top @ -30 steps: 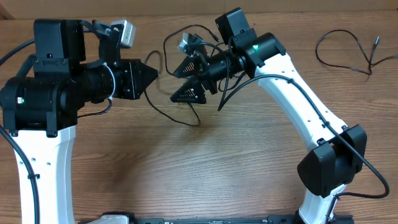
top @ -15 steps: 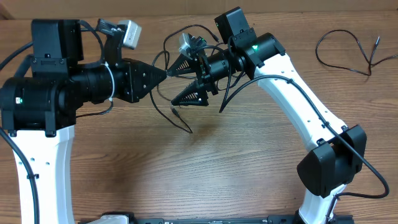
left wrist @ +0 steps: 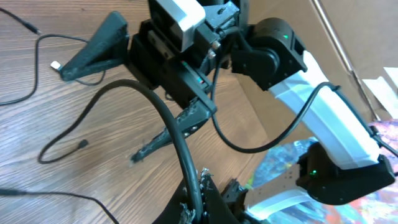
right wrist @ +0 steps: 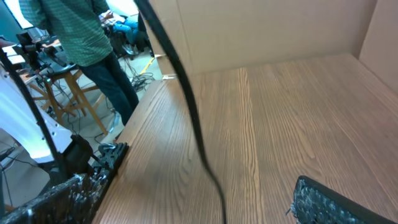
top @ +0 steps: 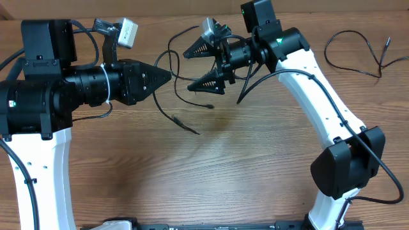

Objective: Untangle cables

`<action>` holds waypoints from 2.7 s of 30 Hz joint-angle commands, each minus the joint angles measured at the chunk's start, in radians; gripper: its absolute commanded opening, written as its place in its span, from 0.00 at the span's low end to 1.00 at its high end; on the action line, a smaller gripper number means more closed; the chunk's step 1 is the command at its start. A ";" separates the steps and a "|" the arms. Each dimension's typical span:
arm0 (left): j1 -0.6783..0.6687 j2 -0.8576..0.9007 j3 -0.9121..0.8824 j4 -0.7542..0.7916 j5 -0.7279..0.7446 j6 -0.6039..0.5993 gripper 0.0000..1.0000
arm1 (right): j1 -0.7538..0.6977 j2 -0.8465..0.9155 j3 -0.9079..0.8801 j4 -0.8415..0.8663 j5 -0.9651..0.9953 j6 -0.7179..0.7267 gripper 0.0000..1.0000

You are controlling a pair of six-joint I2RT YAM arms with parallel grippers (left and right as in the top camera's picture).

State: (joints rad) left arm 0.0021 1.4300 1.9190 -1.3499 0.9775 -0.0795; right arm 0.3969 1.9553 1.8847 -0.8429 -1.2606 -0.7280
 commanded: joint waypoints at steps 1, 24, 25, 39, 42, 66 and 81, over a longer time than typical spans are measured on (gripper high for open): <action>0.005 0.002 0.013 0.001 0.048 -0.034 0.04 | 0.022 -0.014 -0.005 0.012 -0.029 -0.006 1.00; 0.005 0.008 0.013 0.093 -0.035 -0.105 0.04 | 0.034 -0.014 -0.005 0.007 -0.207 -0.006 1.00; 0.005 0.008 0.013 0.093 -0.033 -0.113 0.04 | 0.034 -0.014 -0.005 0.008 -0.201 -0.006 1.00; 0.004 0.008 0.013 0.091 0.070 -0.183 0.04 | 0.048 -0.014 -0.005 0.091 -0.062 0.050 1.00; 0.004 0.008 0.013 0.090 0.071 -0.183 0.04 | 0.065 -0.014 -0.005 0.113 -0.092 0.050 1.00; 0.004 0.009 0.012 0.156 -0.479 -0.157 0.04 | 0.152 -0.014 -0.005 0.086 -0.146 0.138 1.00; 0.004 0.078 0.012 0.204 -0.484 -0.256 0.04 | 0.265 -0.014 -0.005 0.110 -0.150 0.152 1.00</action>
State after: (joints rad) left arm 0.0021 1.4746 1.9190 -1.1507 0.4961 -0.2943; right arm 0.6456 1.9553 1.8847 -0.7418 -1.3907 -0.5762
